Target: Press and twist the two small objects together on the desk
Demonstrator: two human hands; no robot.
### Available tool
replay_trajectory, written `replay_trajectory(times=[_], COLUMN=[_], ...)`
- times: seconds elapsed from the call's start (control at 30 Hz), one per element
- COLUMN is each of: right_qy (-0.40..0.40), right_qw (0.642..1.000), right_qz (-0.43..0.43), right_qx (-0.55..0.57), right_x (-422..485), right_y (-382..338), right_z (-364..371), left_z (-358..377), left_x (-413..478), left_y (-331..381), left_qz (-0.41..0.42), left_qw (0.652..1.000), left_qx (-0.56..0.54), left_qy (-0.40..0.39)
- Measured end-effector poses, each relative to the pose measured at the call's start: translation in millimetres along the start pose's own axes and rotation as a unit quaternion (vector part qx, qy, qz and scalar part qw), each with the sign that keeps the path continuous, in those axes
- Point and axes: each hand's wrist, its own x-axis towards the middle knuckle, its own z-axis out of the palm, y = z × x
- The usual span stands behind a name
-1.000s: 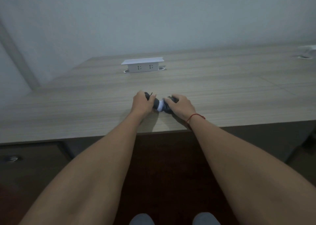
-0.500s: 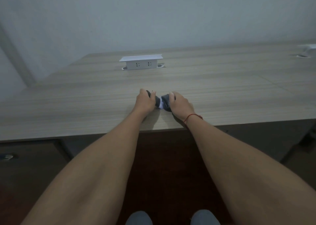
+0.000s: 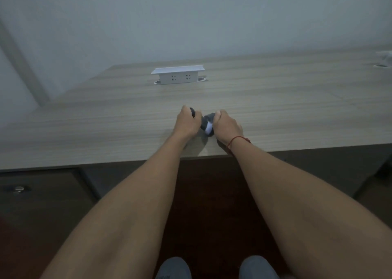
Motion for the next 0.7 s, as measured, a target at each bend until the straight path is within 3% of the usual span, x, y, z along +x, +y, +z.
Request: replay_trajectory(times=[0.1, 0.23, 0.4, 0.53, 0.7], right_qy=[-0.008, -0.005, -0.007, -0.014, -0.040], right_qw=[1.000, 1.000, 1.000, 1.000, 0.999], right_qz=[0.002, -0.016, -0.002, -0.014, -0.032], right_qx=[-0.003, -0.014, -0.011, -0.021, 0.015], right_x=[1, -1, 0, -7, -10], right_y=[1, 2, 2, 0, 9], right_z=[-2, 1, -6, -7, -15], left_z=[-5, 8, 1, 11, 18], left_x=[6, -5, 0, -8, -11], left_y=[0, 2, 1, 14, 9], left_qz=[0.006, 0.022, 0.016, 0.016, -0.032], left_qw=[0.998, 0.998, 0.999, 0.996, 0.993], left_qx=[0.043, 0.010, 0.008, -0.018, -0.018], left_qy=[-0.042, 0.060, -0.035, 0.089, 0.112])
